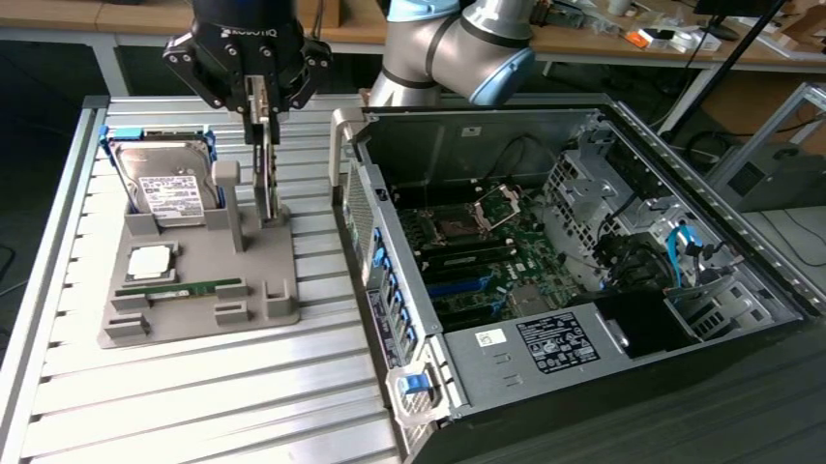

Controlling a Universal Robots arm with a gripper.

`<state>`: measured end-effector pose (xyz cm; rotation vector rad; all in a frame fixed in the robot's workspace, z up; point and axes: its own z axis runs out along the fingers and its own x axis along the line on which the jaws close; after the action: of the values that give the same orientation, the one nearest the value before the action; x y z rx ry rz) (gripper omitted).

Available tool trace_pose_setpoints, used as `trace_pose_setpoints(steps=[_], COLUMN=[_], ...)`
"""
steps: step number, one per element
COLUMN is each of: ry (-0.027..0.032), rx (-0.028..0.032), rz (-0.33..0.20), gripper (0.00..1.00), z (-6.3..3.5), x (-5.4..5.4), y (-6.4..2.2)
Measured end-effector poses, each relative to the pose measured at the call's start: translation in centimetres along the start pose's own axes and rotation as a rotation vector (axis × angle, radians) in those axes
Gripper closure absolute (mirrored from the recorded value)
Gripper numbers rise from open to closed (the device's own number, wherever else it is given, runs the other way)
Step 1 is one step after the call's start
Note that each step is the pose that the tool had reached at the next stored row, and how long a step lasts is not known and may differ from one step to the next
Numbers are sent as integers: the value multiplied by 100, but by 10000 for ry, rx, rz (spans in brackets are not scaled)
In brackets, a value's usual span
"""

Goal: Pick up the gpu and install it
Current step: 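Pick up the gpu and move the gpu toward the slot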

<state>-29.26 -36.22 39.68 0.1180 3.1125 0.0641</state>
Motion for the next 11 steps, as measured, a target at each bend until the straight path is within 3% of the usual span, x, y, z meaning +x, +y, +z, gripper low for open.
trace_pose_setpoints(steps=[11], ry=[1], rx=[0], rz=[0], gripper=[73], z=[-44], x=[-1], y=[2])
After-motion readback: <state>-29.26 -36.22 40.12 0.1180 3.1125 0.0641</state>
